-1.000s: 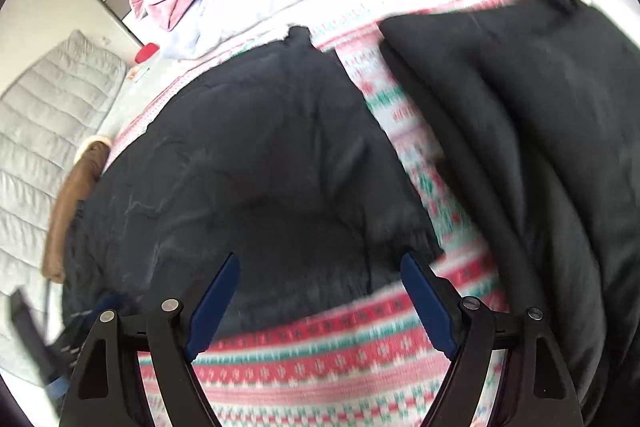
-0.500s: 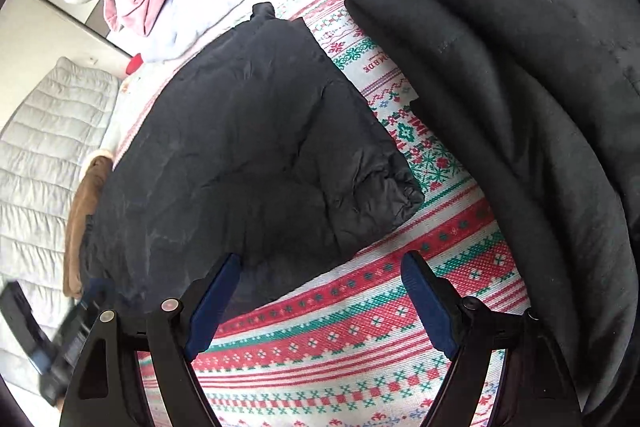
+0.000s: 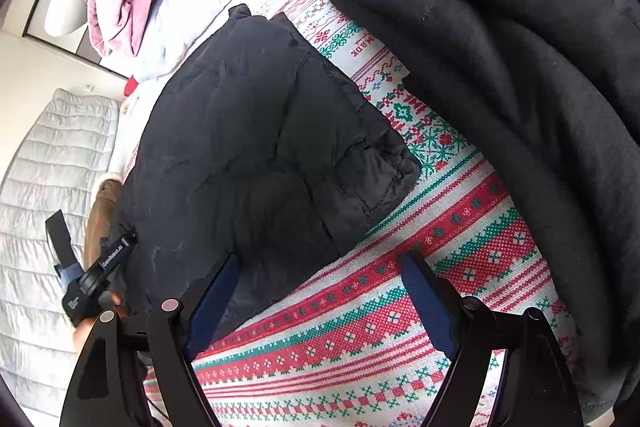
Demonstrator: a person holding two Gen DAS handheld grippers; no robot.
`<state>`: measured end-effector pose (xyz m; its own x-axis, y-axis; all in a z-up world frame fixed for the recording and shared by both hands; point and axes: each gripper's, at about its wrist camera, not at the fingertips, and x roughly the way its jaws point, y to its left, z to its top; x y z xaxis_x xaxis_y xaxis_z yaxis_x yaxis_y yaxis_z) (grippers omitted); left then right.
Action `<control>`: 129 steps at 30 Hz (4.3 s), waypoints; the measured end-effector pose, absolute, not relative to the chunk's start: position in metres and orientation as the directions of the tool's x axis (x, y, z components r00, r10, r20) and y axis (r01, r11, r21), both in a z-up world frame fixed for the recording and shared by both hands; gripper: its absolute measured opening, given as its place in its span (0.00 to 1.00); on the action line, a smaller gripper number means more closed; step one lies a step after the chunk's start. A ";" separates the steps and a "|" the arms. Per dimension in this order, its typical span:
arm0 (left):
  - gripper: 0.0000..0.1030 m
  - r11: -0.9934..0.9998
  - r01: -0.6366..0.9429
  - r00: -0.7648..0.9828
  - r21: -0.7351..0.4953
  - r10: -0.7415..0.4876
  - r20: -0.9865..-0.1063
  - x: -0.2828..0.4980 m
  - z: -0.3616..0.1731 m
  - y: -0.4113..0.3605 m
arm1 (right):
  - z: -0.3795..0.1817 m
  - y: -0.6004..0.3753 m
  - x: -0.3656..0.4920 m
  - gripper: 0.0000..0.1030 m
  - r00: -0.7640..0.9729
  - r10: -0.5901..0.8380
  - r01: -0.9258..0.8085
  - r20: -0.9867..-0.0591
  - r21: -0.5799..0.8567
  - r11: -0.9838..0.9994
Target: Fold large clothes
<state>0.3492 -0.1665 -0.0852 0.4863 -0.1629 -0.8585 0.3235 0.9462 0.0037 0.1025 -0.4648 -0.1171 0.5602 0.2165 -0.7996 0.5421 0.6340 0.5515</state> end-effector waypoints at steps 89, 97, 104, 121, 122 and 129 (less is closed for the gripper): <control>0.48 0.927 0.209 0.432 -0.311 -0.373 -0.821 0.227 -0.091 0.109 | 0.056 -0.243 0.113 0.11 0.923 -0.285 0.270 -0.258 -0.092 0.958; 0.12 0.891 0.198 0.406 -0.409 -0.454 -0.793 0.244 -0.107 0.110 | 0.024 -0.042 0.129 0.11 0.961 0.021 -0.149 -0.274 -0.453 0.879; 0.12 0.860 0.107 0.406 -0.499 -0.496 -0.767 0.253 -0.102 0.156 | -0.065 0.033 0.157 0.12 0.869 0.117 -0.390 -0.481 -0.519 0.761; 0.42 0.839 0.082 0.488 -0.538 -0.504 -0.713 0.247 -0.069 0.196 | -0.083 0.010 0.170 0.55 0.738 0.193 -0.541 -0.647 -0.395 0.743; 0.43 0.836 0.082 0.494 -0.543 -0.507 -0.706 0.248 -0.068 0.197 | -0.076 0.007 0.166 0.56 0.715 0.221 -0.567 -0.664 -0.366 0.737; 0.51 0.801 0.132 0.551 -0.584 -0.549 -0.628 0.245 -0.047 0.184 | -0.003 -0.089 0.160 0.57 0.612 0.441 -0.591 -0.656 -0.009 0.807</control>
<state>0.2450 0.1838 -0.0474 0.5508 -0.5493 -0.6284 0.1317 0.8007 -0.5844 0.1602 -0.0886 -0.0025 0.6125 0.4414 -0.6557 -0.5910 0.8066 -0.0091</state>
